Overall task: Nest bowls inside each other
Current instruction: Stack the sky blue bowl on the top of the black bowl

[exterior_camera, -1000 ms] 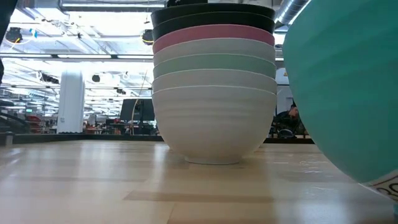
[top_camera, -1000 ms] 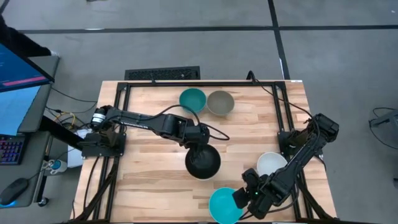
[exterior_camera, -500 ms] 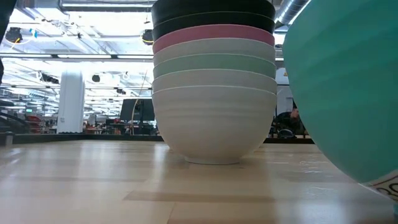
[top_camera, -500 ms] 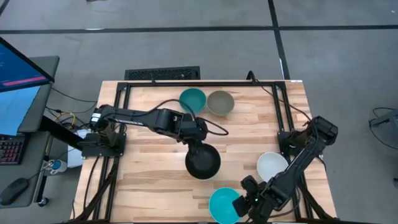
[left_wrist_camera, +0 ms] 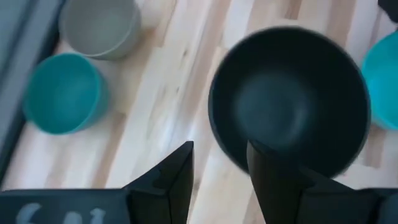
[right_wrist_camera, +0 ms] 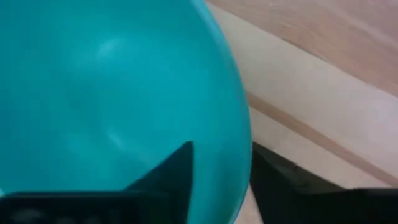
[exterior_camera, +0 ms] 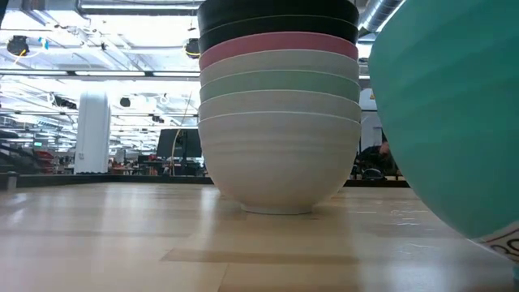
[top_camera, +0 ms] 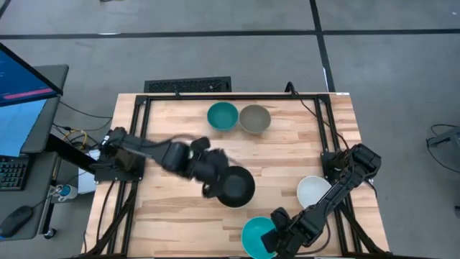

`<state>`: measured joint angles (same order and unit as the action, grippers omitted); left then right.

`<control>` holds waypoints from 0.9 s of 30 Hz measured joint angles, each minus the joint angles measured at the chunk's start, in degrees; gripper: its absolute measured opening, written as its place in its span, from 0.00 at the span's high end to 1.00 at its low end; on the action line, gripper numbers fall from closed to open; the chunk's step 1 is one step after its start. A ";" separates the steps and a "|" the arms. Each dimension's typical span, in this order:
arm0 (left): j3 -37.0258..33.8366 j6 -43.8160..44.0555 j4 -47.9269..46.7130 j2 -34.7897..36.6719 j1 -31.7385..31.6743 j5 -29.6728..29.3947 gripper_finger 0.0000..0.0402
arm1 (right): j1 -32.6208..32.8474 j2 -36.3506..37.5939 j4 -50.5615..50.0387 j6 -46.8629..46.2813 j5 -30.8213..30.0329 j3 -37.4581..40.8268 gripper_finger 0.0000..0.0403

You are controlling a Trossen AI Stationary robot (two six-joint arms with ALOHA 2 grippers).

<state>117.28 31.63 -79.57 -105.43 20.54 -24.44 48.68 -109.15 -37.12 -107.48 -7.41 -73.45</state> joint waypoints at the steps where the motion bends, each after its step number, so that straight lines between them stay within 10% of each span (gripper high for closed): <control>1: -0.01 1.19 -0.91 0.00 1.67 -2.07 0.65 | -0.25 -0.02 -0.07 0.45 0.10 0.00 0.64; 7: -0.01 10.27 -5.55 0.35 11.59 -8.11 0.65 | -2.12 2.03 -0.88 3.06 -0.29 0.00 0.96; 17: -7.18 24.19 -8.83 0.55 19.99 -10.31 0.65 | -3.42 14.63 -4.98 5.59 -8.30 -2.12 0.98; 27: -21.72 27.19 12.54 2.46 25.93 -12.62 0.81 | -13.18 19.99 -18.94 19.20 -16.83 -11.18 0.95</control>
<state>95.57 58.83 -67.03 -102.96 46.47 -37.06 35.50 -89.16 -56.06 -88.29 -24.23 -84.63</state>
